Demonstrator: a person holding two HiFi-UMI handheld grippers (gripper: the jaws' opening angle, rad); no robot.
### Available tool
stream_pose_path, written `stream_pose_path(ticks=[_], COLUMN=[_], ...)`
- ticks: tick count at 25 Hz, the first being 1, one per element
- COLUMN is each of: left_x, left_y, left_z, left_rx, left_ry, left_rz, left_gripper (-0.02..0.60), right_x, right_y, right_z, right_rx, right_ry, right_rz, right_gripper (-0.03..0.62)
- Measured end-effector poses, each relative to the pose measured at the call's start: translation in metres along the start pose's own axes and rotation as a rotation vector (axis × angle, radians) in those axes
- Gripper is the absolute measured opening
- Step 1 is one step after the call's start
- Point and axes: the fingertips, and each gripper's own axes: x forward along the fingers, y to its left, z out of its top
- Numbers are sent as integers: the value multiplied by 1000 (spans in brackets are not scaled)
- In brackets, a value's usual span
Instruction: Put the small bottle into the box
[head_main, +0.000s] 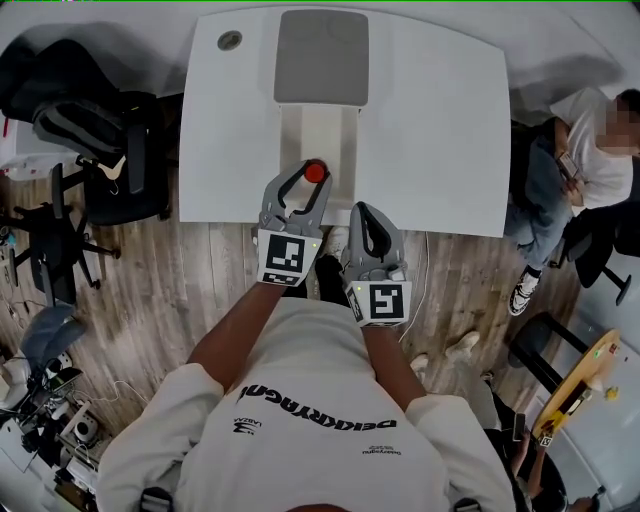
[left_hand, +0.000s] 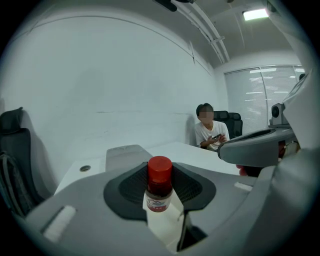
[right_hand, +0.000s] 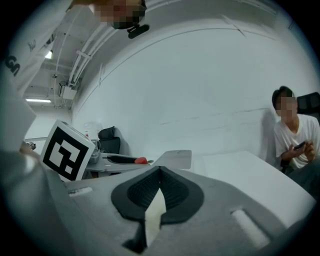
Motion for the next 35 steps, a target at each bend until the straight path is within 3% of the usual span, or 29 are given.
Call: stream_pose_path(ticks=[35], left_x=[67], left_y=[21], left_z=[-39], left_rx=[-16], left_ry=[87], left_rz=[17], left_gripper=[147], right_x=[24], right_y=[-22], right_z=[-15], right_rx=[19], right_ry=[50], right_rz=[-12], right_gripper=[-2])
